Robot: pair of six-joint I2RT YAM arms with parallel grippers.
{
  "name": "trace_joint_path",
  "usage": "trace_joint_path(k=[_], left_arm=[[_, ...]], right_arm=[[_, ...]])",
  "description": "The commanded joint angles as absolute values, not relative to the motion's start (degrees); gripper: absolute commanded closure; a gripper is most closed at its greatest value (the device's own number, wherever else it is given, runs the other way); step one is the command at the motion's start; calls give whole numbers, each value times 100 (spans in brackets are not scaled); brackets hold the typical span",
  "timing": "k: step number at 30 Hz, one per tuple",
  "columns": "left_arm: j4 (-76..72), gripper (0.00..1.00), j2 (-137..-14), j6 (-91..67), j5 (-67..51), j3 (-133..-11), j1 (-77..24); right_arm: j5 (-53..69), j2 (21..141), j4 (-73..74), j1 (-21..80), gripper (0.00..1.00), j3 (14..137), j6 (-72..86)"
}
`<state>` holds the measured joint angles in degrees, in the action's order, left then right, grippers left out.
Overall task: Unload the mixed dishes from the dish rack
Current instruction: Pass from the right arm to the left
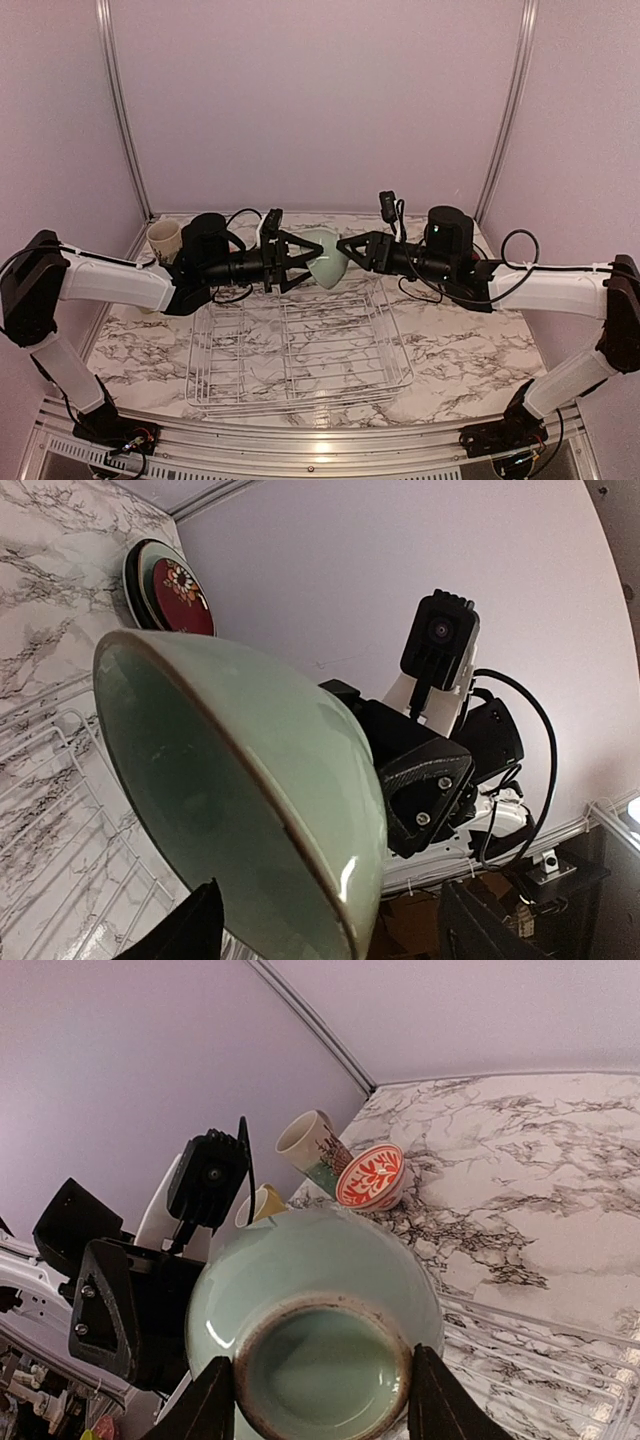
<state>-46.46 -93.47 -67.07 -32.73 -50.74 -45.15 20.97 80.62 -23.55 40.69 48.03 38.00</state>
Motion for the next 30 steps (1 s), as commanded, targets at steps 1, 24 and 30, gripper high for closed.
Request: trace_joint_path(k=[1,24,30], left_arm=[[-5611,33,-9538,-7179,-3511,-5223,-4544],[-5777,100,-9656,-7255,-3577,-5343,-4553],[-4348,100,-9343,-6280,-3424,-5683,-4536]], right_arm=[[2347,8006,-3395,4072,80,4766,4108],[2439,8035,-3703,4061,76,4627,4213],[2271,7865,-3404,4061,31,4632,4010]])
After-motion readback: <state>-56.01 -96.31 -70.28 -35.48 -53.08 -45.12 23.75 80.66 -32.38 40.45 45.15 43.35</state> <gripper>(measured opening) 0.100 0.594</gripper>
